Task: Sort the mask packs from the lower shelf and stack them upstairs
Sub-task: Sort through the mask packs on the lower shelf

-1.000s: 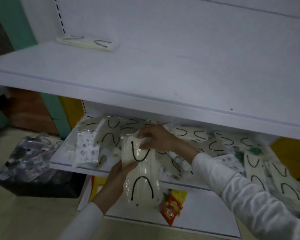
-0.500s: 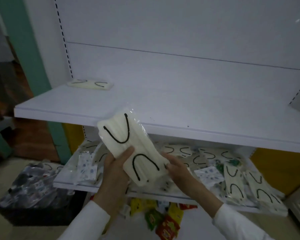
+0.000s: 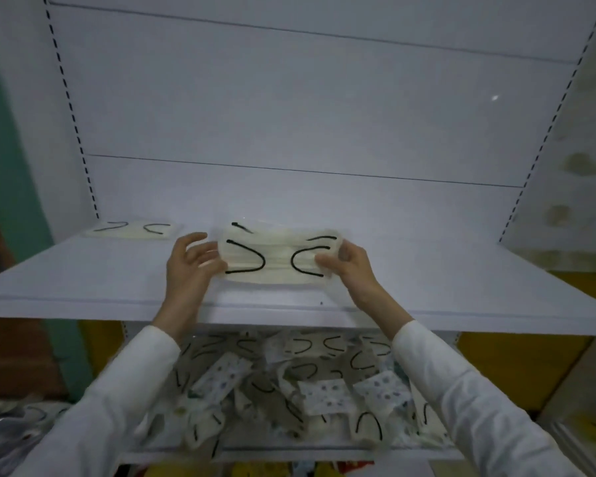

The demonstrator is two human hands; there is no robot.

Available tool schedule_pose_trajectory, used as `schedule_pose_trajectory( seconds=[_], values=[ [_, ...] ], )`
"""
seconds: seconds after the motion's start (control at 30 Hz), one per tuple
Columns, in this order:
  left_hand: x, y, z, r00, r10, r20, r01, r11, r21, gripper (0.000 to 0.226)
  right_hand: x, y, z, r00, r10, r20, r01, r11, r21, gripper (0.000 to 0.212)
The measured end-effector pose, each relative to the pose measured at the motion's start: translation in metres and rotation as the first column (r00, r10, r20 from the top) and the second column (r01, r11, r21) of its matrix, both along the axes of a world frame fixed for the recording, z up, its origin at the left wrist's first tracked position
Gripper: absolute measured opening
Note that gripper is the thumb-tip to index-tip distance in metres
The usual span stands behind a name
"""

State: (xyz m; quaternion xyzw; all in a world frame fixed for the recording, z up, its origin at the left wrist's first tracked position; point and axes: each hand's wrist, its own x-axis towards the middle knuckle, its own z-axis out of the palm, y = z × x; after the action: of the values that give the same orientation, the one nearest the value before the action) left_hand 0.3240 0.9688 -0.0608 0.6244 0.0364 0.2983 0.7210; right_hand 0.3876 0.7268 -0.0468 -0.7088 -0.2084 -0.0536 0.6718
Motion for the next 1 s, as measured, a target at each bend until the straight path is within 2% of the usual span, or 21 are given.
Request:
schedule_pose_trajectory(
  seconds=[0.07,0.13,0.23,0.3,0.4,0.6,0.67,0.7,0.77,0.83,0.9,1.0],
  values=[
    [0.014,0.008,-0.001,0.994,0.015,-0.104,0.014,0.960,0.279,0.036,0.014,0.003,-0.004,0.999,0.053,0.005,-0.053,0.997,-0.055,0.019],
    [0.027,0.014,-0.008,0.986,0.038,-0.165,0.031,0.916,0.399,0.032,0.025,0.008,-0.010,0.994,0.101,-0.033,-0.103,0.990,-0.094,0.025],
    [0.039,0.015,-0.020,0.972,0.090,-0.218,-0.011,0.941,0.338,0.038,0.037,0.016,-0.023,0.978,0.148,-0.146,-0.159,0.985,-0.064,0.040],
    [0.043,0.013,-0.027,0.965,0.093,-0.245,-0.020,0.958,0.286,0.040,0.043,0.017,-0.029,0.980,0.076,-0.182,-0.077,0.997,0.005,0.048],
    [0.048,0.011,-0.034,0.965,0.099,-0.244,-0.034,0.966,0.255,0.040,0.047,0.015,-0.034,0.979,-0.019,-0.204,0.030,0.998,0.052,0.045],
    [0.051,0.007,-0.036,0.976,0.175,-0.128,-0.144,0.965,0.220,0.028,0.041,0.028,-0.036,0.984,-0.045,-0.172,0.066,0.991,0.118,0.038],
    [0.050,0.008,-0.037,0.974,0.189,-0.122,-0.158,0.960,0.230,0.025,0.039,0.029,-0.038,0.987,-0.057,-0.151,0.060,0.998,0.015,0.035],
    [0.048,0.008,-0.038,0.973,0.185,-0.134,-0.148,0.958,0.247,0.023,0.037,0.027,-0.040,0.988,-0.075,-0.136,0.063,0.994,-0.088,0.031],
    [0.045,0.013,-0.042,0.970,0.184,-0.161,-0.128,0.943,0.309,0.018,0.036,0.020,-0.042,0.990,-0.112,-0.081,0.086,0.956,-0.280,0.016],
    [0.041,0.019,-0.042,0.967,0.191,-0.168,-0.110,0.910,0.399,0.015,0.040,0.011,-0.041,0.990,-0.139,0.026,0.138,0.907,-0.398,0.006],
    [0.036,0.026,-0.040,0.965,0.204,-0.168,-0.095,0.862,0.498,0.015,0.043,0.007,-0.037,0.985,-0.140,0.104,0.172,0.874,-0.455,0.012],
    [0.035,0.043,-0.035,0.960,0.226,-0.168,-0.089,0.810,0.579,0.014,0.048,0.015,-0.029,0.985,-0.155,0.081,0.175,0.897,-0.406,0.016]
  ],
)
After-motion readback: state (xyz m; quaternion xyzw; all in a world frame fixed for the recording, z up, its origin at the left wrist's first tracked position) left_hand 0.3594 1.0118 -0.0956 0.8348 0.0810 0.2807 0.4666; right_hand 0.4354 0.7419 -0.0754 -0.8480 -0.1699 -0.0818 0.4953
